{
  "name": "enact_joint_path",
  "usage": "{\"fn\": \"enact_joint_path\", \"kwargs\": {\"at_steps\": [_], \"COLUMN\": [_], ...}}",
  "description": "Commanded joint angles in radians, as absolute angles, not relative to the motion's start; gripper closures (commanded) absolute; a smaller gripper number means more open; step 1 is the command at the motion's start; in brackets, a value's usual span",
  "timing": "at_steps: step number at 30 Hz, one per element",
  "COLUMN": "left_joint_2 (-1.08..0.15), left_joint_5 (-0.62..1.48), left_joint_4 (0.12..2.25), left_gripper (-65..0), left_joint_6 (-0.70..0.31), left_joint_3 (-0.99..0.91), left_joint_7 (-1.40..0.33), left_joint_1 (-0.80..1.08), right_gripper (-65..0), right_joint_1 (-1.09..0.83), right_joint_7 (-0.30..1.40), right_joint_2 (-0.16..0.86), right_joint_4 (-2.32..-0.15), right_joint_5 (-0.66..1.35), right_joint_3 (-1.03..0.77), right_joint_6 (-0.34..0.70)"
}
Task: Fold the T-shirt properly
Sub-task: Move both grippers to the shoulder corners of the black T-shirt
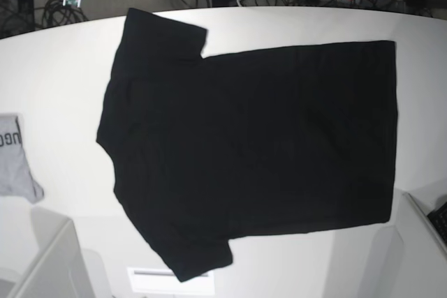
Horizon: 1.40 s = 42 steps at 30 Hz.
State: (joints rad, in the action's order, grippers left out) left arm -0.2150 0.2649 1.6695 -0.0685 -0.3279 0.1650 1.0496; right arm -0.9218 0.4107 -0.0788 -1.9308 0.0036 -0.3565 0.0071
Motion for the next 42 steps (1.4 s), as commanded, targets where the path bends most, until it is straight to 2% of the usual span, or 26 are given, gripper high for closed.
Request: {"fn": "enact_joint_path", "kwargs": {"at_steps": [1, 9, 12, 15, 16, 19, 20, 21, 23, 25, 28, 34, 38, 42], "left_joint_2": [-0.223, -0.219, -0.22, -0.22, -0.22, -0.222, -0.222, -0.222, -0.222, -0.222, -0.222, -0.245, -0.243, -0.243], "left_joint_5": [0.298, 0.467, 0.501, 0.503, 0.503, 0.504, 0.504, 0.504, 0.506, 0.506, 0.533, 0.654, 0.659, 0.661], "left_joint_4": [1.719, 1.831, 1.83, 1.822, 1.822, 1.821, 1.821, 1.821, 1.821, 1.816, 1.804, 1.755, 1.748, 1.748], "left_gripper": [0.0, 0.0, 0.0, 0.0, 0.0, 0.0, 0.0, -7.2, -17.3, -23.5, -24.2, -23.7, -23.7, -23.7], "left_joint_6": [-0.101, -0.269, -0.269, -0.269, -0.269, -0.269, -0.269, -0.269, -0.269, -0.269, -0.271, -0.272, -0.272, -0.272], "left_joint_3": [-0.346, -0.476, -0.492, -0.509, -0.51, -0.51, -0.51, -0.51, -0.51, -0.51, -0.51, -0.51, -0.512, -0.512], "left_joint_7": [0.189, 0.185, 0.182, 0.182, 0.182, 0.182, 0.182, 0.182, 0.182, 0.182, 0.182, 0.182, 0.182, 0.182], "left_joint_1": [1.081, 1.09, 1.073, 1.066, 1.066, 1.063, 1.061, 1.061, 1.055, 1.049, 1.046, 1.033, 1.032, 1.024], "right_gripper": [0.0, 0.0, 0.0, 0.0, -4.2, -28.7, -35.0, -37.8, -38.0, -38.0, -38.0, -38.0, -37.5, -33.3], "right_joint_1": [-0.932, -0.816, -0.769, -0.745, -0.743, -0.743, -0.743, -0.742, -0.733, -0.719, -0.668, -0.565, -0.539, -0.544], "right_joint_7": [0.397, 0.394, 0.395, 0.397, 0.397, 0.397, 0.397, 0.397, 0.398, 0.415, 0.478, 0.604, 0.648, 0.654], "right_joint_2": [-0.076, -0.101, -0.114, -0.12, -0.116, -0.096, -0.077, -0.059, -0.025, 0.015, 0.047, 0.041, 0.045, 0.042], "right_joint_4": [-1.968, -2.014, -2.014, -2.014, -2.014, -2.014, -2.012, -2.011, -2.009, -1.986, -1.933, -1.834, -1.765, -1.736], "right_joint_5": [0.002, 0.004, 0.005, 0.096, 0.154, 0.334, 0.395, 0.461, 0.576, 0.661, 0.722, 0.719, 0.719, 0.717], "right_joint_3": [-0.357, -0.326, -0.302, -0.297, -0.3, -0.302, -0.302, -0.302, -0.302, -0.302, -0.343, -0.466, -0.47, -0.417], "right_joint_6": [0.001, 0.015, 0.12, 0.193, 0.209, 0.246, 0.252, 0.252, 0.252, 0.246, 0.246, 0.246, 0.248, 0.252]}}
